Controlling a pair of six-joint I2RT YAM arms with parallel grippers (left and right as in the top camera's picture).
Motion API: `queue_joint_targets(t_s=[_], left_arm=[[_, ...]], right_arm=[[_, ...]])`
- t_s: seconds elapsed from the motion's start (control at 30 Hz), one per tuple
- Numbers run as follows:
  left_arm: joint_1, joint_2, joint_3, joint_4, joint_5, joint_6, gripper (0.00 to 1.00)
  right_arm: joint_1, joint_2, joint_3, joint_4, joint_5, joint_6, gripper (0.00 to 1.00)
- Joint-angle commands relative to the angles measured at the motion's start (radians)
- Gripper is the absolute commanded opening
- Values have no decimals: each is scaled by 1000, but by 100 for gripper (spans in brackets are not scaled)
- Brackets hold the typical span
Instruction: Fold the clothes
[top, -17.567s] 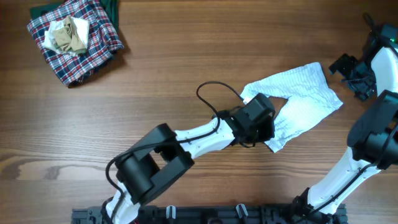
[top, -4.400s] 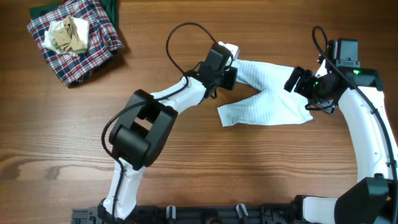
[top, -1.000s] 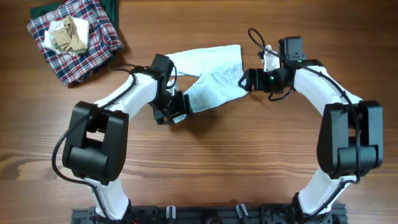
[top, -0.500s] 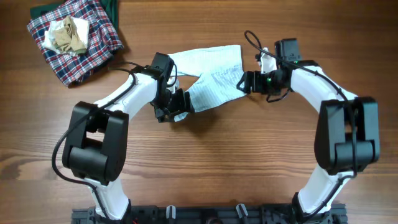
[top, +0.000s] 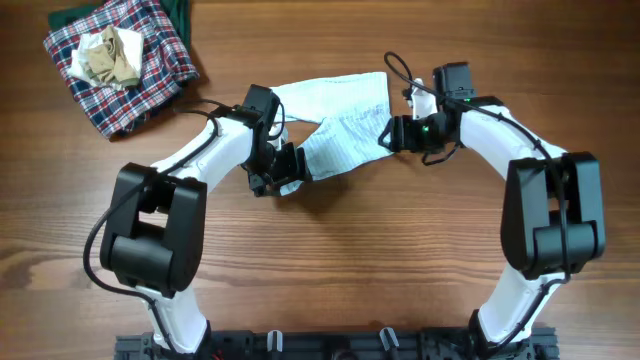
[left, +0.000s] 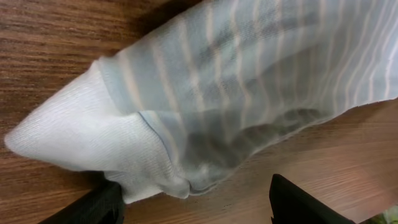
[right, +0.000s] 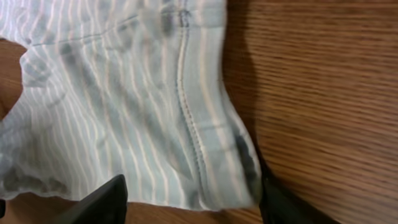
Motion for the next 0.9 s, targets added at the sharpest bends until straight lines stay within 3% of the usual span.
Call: queue_joint_targets(t_s=[0.0,0.2,0.33,0.47,0.67,0.87], left_arm=[[-2,19,-14,0,-6,1,74],[-2,19,-14,0,-6,1,63],[-2,19,-14,0,-7,2,27],[-2,19,-14,0,-7,2,13],[-2,19,-14,-14,-34,2,4],[-1,19,-14,-64,-127,6,4]], right_arm=[[16,23,5,14,40,43,63],[17,23,5,16,53,51,46],[17,23,5,16,108,96,22],[17,23,5,16,108,101,4],[16,23,5,9,113,124,4],[-11,22,5,-64,168,216,4]])
